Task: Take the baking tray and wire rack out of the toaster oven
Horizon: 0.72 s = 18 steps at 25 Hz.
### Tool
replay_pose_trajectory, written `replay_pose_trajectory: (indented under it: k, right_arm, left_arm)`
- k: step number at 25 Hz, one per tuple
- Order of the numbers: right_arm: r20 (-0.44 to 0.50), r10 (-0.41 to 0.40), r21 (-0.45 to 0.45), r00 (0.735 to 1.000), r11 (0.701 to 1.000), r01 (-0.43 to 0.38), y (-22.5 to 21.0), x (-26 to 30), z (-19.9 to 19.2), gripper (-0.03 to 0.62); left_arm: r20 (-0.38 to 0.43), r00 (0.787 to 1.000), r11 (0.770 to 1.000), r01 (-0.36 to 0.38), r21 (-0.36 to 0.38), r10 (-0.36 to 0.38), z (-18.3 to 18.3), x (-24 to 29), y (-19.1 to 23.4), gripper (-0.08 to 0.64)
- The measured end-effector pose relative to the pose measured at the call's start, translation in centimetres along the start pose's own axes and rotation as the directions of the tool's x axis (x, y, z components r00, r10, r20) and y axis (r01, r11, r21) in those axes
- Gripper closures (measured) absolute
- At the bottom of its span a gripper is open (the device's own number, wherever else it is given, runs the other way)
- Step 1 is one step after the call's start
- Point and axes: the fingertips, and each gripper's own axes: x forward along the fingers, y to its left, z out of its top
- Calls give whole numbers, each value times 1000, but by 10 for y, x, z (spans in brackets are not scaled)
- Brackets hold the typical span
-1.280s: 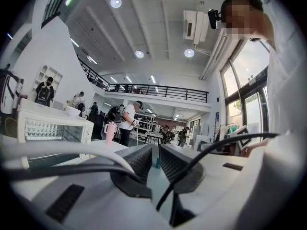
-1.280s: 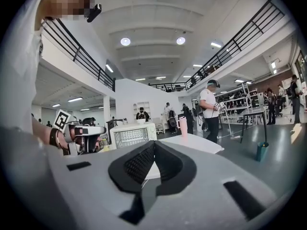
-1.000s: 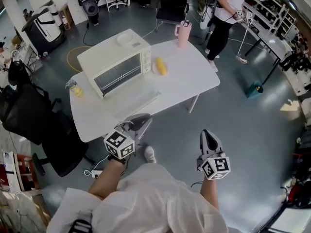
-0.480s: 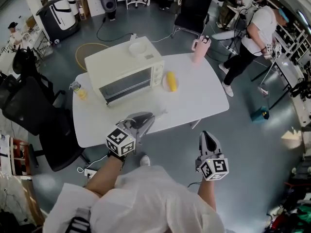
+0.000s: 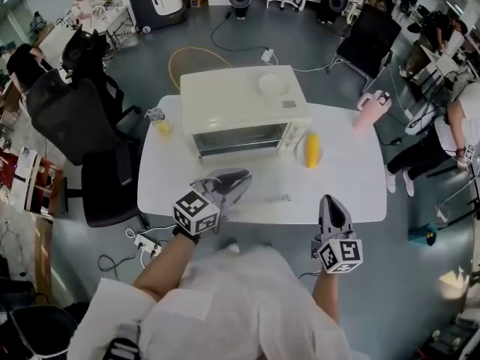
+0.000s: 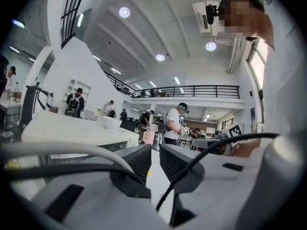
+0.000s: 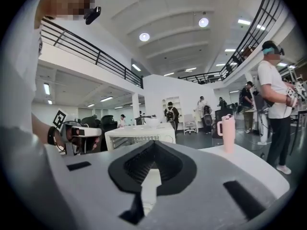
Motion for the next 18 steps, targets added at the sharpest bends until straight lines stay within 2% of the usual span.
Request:
replay_pose_trajectory:
  k: [4,8,13,18]
  right_arm:
    - [-42,149,-24,988,988,-150,1,56,-6,588]
    - [-121,283,-66,952,954,-292,2,100,-10,588]
    - [-224,399,-107,889,897,-429,6,141,-28,588]
    - [-308,449,-112,839,858,-501,22,174,-53,586]
  left_arm:
    - [-14,991,991,-130,-5,130,-6,1,34,514]
    - [-17,963,962,-271,-41,271,-10,-2,58,514]
    - [-52,908,905,-419,-74,416,-24,-4,86,514]
    - [-115,819,813,-573,-108,562,-39,-15,117,511]
